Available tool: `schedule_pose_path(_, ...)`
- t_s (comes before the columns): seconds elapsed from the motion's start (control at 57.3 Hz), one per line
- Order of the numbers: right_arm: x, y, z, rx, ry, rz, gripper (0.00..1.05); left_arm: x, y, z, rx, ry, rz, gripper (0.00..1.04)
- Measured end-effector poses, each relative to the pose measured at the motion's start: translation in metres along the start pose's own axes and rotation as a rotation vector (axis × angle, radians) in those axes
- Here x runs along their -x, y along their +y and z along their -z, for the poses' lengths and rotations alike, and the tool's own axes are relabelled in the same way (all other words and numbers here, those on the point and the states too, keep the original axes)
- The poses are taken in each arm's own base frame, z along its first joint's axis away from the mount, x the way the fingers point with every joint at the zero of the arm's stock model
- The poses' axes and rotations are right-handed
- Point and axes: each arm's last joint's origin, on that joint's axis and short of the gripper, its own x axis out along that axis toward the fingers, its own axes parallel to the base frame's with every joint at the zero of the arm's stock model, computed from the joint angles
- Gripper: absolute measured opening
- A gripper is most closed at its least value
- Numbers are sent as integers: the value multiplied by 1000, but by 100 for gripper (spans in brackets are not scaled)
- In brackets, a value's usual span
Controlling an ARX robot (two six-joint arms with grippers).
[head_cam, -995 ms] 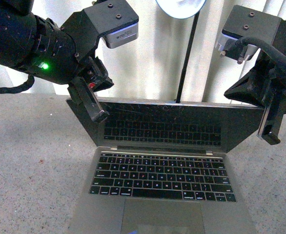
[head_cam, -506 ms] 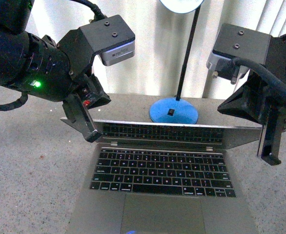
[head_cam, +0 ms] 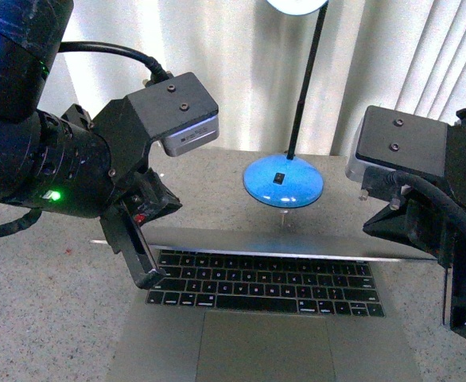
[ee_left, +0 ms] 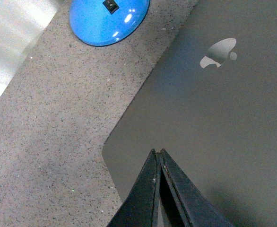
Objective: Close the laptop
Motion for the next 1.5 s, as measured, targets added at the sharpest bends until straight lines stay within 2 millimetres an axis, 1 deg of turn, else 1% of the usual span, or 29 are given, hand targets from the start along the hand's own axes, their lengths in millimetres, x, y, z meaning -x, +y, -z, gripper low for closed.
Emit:
schedule_pose_path(0.262,-2,8,6,5,-1,-22,3,-3,-11,4,15,-15,34,4)
schedule_pose_path(0.681,-12,15,22,9,10,-51,3,-18,-32,18,37,2,100,4)
schedule_pose_path(1.082,-21,26,26,12,9,-84,3,-23,-41,24,42,1,120,4)
schedule_pose_path(1.274,-26,33,29,9,14,-100,3,-27,-49,34,51,5,143,4)
schedule_pose_path(1.501,-33,39,35,4,24,-114,3,-29,-54,39,62,3,162,4)
